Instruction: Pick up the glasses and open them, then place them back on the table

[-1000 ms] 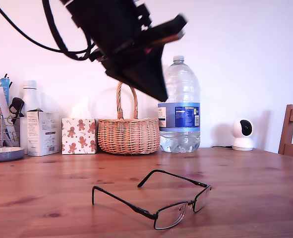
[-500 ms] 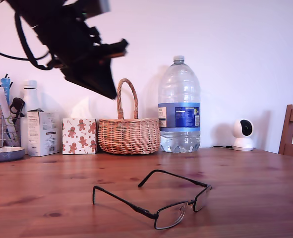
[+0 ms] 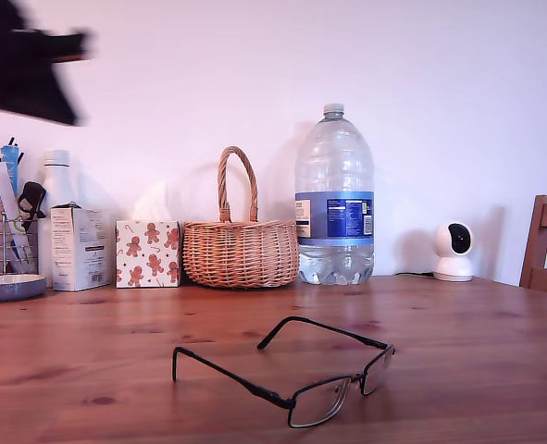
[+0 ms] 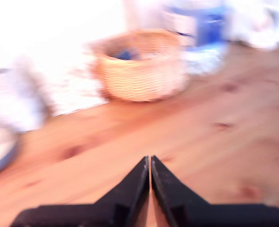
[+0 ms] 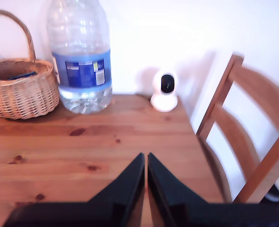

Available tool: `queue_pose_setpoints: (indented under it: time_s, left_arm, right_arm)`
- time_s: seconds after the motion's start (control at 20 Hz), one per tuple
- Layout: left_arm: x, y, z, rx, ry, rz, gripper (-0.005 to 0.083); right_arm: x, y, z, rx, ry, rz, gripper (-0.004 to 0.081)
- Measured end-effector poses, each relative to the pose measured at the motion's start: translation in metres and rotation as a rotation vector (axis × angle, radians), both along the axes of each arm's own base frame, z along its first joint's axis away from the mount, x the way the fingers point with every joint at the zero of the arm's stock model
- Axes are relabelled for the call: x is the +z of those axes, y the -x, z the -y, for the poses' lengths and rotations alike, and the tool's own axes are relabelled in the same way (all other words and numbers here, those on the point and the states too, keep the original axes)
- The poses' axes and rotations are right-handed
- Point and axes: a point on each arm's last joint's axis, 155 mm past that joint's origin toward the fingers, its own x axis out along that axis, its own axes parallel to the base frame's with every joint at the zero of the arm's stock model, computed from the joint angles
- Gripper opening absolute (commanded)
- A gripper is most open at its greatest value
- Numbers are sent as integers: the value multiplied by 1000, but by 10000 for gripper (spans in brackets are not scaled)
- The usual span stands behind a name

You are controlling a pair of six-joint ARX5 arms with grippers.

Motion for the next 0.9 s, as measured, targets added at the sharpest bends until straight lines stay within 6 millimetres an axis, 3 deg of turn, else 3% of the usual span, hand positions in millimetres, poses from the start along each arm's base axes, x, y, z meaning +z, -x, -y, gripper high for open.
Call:
queue_pose_setpoints:
  time_s: [0.25,0.4,0.5,0.65,0.75,0.9]
  left_arm:
    - [24,21,-52,103,59,178,-21]
    - [21,30,-53,101,64,211,-21]
    - [2,33,-52,100,61,187,-21]
    - [-26,39,-53,101,54,139,-21]
    - [-23,45,-54,103,68,173,-21]
    - [-14,59,-55,101,81,230,-21]
  right_arm:
    - [1,0,2,-9,-16,12,-12]
    - [0,-1,2,-9,-19,17,-12]
    - [-7,-1,2,-9,-19,36,-12]
    - [-43,8,1,-13,-44,-3,-12]
    - [-57,15,1,-14,-47,-12,-12]
    - [-48,26,-1,-8,-43,42,-12]
